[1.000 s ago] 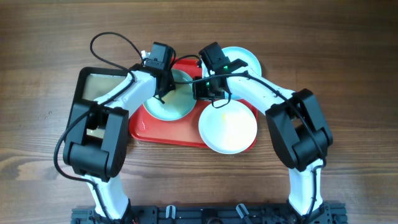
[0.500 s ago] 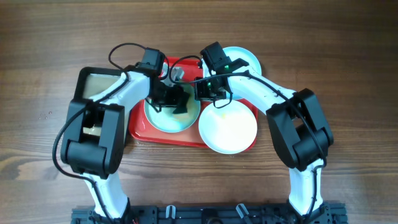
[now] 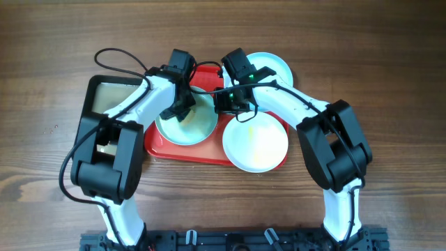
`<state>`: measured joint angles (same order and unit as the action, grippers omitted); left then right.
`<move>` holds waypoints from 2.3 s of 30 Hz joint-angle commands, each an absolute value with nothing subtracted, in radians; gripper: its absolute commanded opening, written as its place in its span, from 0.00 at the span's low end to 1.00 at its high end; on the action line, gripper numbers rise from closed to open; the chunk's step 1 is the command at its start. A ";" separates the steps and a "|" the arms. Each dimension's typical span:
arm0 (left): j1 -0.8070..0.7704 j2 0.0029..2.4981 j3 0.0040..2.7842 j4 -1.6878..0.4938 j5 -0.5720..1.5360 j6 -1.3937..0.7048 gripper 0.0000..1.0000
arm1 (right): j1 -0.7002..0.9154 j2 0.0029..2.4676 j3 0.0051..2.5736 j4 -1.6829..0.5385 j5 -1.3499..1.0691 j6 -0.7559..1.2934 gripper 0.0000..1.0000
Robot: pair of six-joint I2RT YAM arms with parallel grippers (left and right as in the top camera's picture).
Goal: Clean dirty plates on tray and stack at the side
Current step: 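Scrub the plate surface with the sponge in the left gripper, then return the sponge to the black water tray with the left gripper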
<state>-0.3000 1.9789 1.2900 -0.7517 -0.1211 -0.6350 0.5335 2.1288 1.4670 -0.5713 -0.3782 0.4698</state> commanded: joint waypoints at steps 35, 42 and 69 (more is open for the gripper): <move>-0.278 2.048 1.280 -1.014 0.379 -0.068 0.04 | 0.529 2.150 1.478 -0.570 -0.357 0.471 0.04; -0.276 2.048 1.280 -0.774 0.538 -0.039 0.04 | 0.529 2.150 1.478 -0.577 -0.358 0.471 0.04; 0.045 1.971 1.727 -1.130 -0.095 -0.430 0.04 | 0.568 2.170 1.510 -0.630 -0.285 0.545 0.04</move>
